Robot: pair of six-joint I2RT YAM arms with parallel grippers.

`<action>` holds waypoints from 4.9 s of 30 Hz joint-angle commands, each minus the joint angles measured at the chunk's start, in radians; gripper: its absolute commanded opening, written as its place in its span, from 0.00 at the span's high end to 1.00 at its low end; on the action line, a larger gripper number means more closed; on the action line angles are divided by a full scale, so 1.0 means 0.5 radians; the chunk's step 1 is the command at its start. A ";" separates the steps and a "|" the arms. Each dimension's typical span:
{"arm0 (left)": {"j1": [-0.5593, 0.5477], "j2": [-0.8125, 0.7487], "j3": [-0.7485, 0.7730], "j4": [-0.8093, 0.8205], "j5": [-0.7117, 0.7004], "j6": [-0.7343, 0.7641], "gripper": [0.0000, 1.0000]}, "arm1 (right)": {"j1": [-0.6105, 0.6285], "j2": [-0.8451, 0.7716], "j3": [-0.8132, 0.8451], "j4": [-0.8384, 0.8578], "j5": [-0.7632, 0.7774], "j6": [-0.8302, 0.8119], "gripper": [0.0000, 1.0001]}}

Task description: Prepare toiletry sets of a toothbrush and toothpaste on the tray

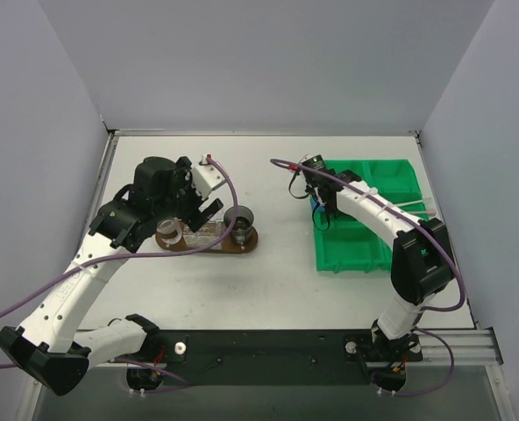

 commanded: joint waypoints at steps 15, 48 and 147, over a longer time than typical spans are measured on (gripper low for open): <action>0.009 -0.025 -0.036 0.117 0.033 0.004 0.08 | -0.136 -0.077 0.016 -0.078 -0.154 0.014 0.98; 0.436 -0.019 0.016 0.463 0.146 -0.511 0.08 | -0.146 -0.814 0.599 -0.341 -1.009 0.425 1.00; 1.709 -0.093 -0.379 0.565 1.100 -0.480 0.06 | 0.818 0.803 2.158 -0.550 -1.455 0.465 1.00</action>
